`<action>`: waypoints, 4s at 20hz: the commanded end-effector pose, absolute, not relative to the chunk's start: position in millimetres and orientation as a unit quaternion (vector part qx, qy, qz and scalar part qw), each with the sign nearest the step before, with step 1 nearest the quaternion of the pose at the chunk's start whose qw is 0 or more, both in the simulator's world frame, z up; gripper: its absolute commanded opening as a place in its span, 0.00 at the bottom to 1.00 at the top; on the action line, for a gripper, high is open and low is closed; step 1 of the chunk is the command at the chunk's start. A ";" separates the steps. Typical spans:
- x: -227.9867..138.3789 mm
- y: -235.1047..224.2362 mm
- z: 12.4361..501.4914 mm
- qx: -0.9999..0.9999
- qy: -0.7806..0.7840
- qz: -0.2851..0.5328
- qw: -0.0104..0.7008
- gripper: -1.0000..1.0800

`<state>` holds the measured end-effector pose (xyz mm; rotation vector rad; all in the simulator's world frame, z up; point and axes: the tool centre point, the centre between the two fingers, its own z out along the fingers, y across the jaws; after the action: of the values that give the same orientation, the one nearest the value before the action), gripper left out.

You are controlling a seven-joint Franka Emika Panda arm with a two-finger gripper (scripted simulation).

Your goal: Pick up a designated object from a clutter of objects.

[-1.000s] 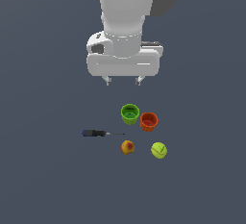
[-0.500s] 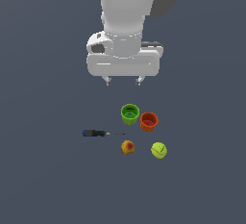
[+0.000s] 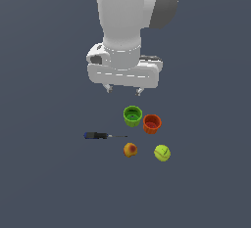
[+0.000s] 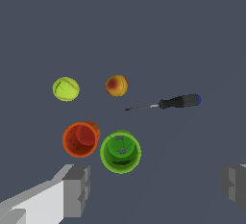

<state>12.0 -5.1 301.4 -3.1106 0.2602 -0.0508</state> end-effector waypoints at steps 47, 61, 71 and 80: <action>43.0 -92.3 73.8 -0.721 0.693 0.001 0.002 0.96; 41.6 -96.0 57.6 -0.705 0.709 0.000 0.000 0.96; 41.1 -96.2 17.5 -0.703 0.711 0.000 0.000 0.96; 41.6 -96.3 15.2 -0.703 0.711 0.000 0.000 0.00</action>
<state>41.6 -96.3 15.5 -2.2092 2.2334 0.0003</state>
